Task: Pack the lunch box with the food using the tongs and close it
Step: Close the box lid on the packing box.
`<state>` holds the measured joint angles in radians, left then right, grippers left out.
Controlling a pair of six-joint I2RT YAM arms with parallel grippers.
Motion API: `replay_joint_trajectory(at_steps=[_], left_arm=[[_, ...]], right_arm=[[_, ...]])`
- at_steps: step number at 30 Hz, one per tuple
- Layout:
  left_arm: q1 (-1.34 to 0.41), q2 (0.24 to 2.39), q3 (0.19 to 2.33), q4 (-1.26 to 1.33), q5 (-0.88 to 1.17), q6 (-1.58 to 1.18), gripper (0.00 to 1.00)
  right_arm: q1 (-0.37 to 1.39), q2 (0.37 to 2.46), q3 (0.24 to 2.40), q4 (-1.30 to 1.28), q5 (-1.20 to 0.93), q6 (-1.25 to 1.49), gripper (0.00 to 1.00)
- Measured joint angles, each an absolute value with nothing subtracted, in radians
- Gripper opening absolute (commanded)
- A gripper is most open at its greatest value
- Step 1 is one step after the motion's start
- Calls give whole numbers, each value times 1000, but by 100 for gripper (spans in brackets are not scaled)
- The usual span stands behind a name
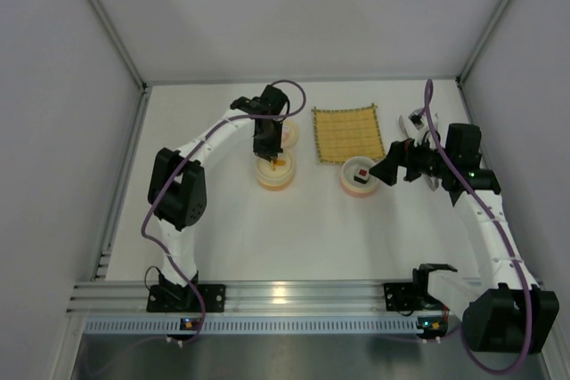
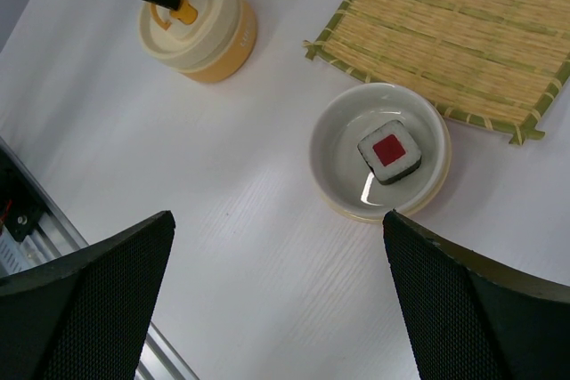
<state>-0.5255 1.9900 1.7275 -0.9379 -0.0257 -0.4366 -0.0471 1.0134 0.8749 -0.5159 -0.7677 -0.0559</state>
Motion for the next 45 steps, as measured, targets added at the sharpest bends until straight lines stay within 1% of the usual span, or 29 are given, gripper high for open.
replay_joint_trajectory(at_steps=[14, 34, 45], left_arm=[[-526, 1991, 1727, -938, -58, -436, 0], [-526, 2006, 1727, -939, -50, -435, 0], [-526, 2017, 1728, -937, -41, -360, 0]], right_arm=[[-47, 1014, 875, -514, -768, -55, 99], [-47, 1017, 857, -507, -768, -48, 99], [-47, 1022, 857, -505, -768, -48, 99]])
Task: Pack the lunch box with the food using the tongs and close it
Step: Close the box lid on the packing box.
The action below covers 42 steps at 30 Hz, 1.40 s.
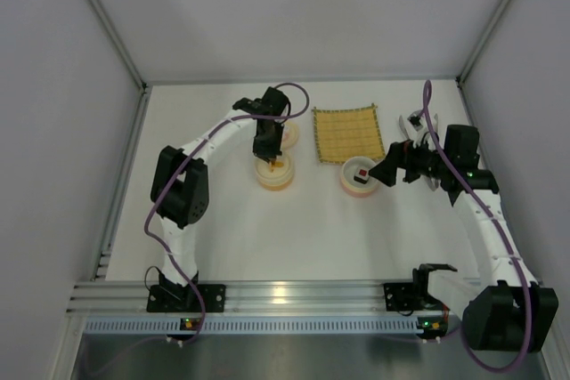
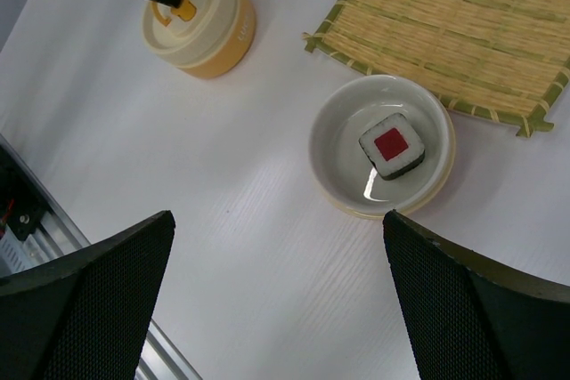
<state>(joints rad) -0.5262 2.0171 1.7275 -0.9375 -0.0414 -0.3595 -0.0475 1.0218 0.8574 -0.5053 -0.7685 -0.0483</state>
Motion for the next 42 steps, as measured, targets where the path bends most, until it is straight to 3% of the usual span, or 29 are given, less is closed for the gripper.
replay_joint_trajectory(at_steps=[15, 42], left_arm=[[-561, 2018, 1728, -938, -93, -207, 0], [-575, 2019, 1785, -984, -99, -199, 0]], right_arm=[[-48, 1031, 857, -504, -769, -41, 99], [-48, 1031, 846, -502, -769, -41, 100]])
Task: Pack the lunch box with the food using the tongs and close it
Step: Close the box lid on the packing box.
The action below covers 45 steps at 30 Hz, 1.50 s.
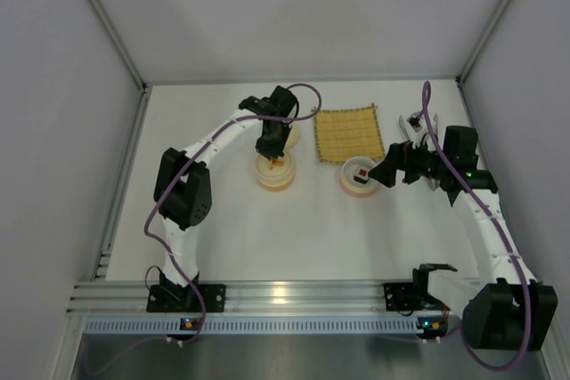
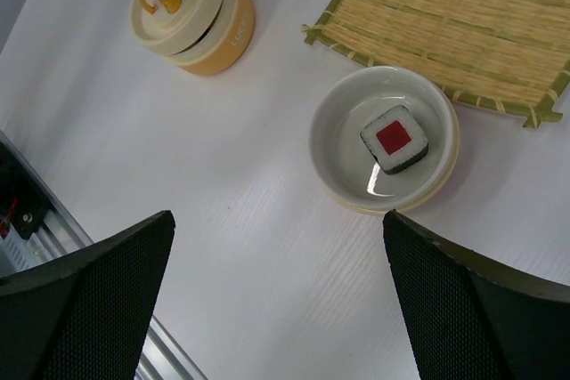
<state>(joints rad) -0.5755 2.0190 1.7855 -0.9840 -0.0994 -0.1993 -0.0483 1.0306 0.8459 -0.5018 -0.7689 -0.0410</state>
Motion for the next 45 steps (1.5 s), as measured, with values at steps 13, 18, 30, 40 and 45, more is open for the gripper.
replay_joint_trajectory(at_steps=[13, 18, 30, 40, 45], left_arm=[[-589, 2022, 1785, -995, -107, -200, 0], [-589, 2039, 1785, -993, -122, -200, 0], [-591, 2053, 1785, -987, -130, -198, 0], [-594, 2040, 1758, -958, -108, -86, 0], [-591, 2018, 1724, -935, -16, 68, 0]], right_arm=[[-49, 1031, 844, -502, -769, -41, 99], [-49, 1031, 844, -502, -769, -41, 100], [-49, 1031, 844, -502, -769, -41, 99], [-49, 1031, 844, -502, -771, -41, 99], [-49, 1031, 844, -502, -773, -41, 99]])
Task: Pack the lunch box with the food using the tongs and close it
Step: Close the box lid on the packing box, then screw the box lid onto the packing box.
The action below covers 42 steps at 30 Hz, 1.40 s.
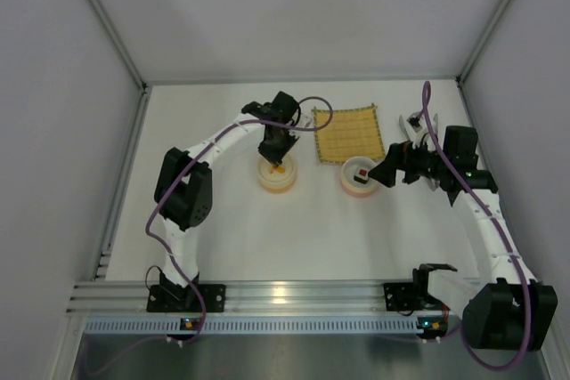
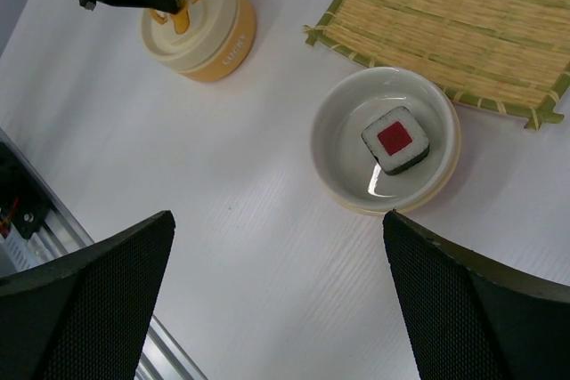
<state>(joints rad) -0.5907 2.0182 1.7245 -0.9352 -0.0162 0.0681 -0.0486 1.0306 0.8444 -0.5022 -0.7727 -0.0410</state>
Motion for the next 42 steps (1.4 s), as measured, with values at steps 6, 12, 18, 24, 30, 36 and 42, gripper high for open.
replay_joint_trajectory(at_steps=[6, 12, 18, 24, 30, 36, 42], left_arm=[[-590, 2006, 1700, -928, 94, 242, 0], [-591, 2001, 1690, -939, 168, 413, 0], [-593, 1952, 1614, -934, 215, 605, 0], [-599, 1892, 1518, -907, 227, 793, 0], [-603, 1826, 1424, -876, 231, 936, 3], [-604, 1802, 1400, -863, 232, 991, 14], [-604, 1800, 1396, -864, 235, 998, 25]], right_arm=[[-49, 1031, 844, -502, -773, -41, 99], [-49, 1031, 844, -503, -773, -42, 99], [-49, 1031, 844, -503, -773, -42, 99], [-49, 1031, 844, -503, -773, -42, 99], [-49, 1031, 844, -503, -773, -42, 99], [-49, 1029, 844, -503, -773, -42, 99], [-49, 1024, 844, -503, -773, -42, 99]])
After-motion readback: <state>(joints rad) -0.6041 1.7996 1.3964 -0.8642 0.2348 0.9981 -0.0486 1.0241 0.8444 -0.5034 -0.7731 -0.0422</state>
